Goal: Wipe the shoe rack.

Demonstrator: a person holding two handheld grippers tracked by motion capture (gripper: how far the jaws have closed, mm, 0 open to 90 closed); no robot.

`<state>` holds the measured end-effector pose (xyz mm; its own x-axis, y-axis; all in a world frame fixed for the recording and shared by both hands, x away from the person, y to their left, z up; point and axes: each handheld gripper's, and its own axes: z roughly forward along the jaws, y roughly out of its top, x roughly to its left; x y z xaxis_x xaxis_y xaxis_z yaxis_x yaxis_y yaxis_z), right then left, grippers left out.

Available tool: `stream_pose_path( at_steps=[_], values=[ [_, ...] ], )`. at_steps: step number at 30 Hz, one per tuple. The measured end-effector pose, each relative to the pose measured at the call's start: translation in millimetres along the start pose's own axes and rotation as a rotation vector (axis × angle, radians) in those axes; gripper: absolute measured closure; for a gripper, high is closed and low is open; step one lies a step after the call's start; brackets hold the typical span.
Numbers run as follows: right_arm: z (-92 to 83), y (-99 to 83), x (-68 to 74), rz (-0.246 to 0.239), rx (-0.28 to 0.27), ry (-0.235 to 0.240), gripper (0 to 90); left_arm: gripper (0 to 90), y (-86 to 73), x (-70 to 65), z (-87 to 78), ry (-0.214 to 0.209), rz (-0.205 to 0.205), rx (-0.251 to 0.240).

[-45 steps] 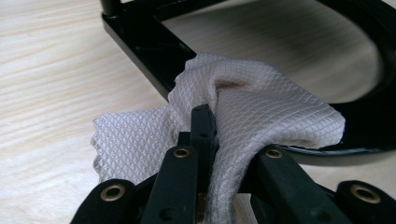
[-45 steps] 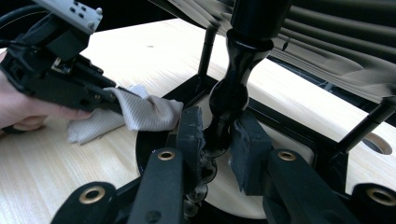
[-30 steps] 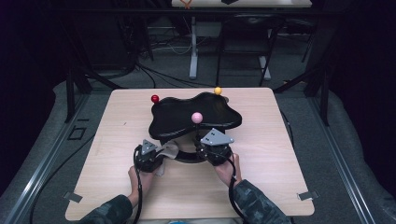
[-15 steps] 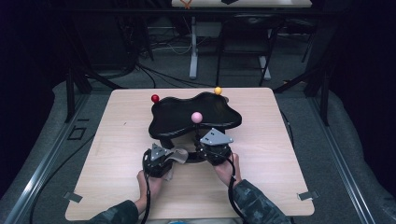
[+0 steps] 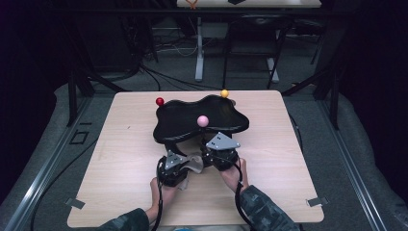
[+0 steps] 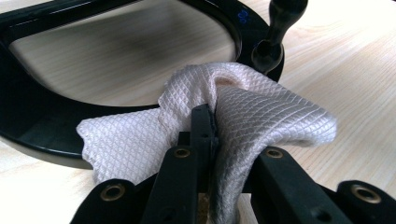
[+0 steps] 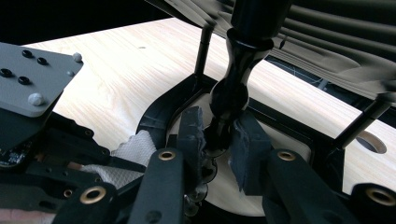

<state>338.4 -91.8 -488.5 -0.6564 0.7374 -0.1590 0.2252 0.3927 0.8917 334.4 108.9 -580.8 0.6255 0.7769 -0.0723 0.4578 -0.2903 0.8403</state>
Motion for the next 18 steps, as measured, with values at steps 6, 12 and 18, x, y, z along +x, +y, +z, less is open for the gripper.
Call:
stream_pose_path(
  at_steps=[6, 12, 18],
  values=[
    [-1.5, -0.6, -1.7, -0.002, 0.001, 0.006, 74.8, 82.8, -1.4, 7.1, -4.6, 0.026, 0.009, 0.009],
    [-6.5, -3.3, -6.4, 0.006, 0.007, -0.005, 74.9, 82.7, -2.6, 19.2, -7.3, 0.065, -0.002, 0.012],
    [-11.6, -6.0, -12.2, 0.022, 0.008, -0.010, 74.8, 82.6, -2.8, 34.6, -6.0, 0.097, -0.005, 0.021]
  ],
)
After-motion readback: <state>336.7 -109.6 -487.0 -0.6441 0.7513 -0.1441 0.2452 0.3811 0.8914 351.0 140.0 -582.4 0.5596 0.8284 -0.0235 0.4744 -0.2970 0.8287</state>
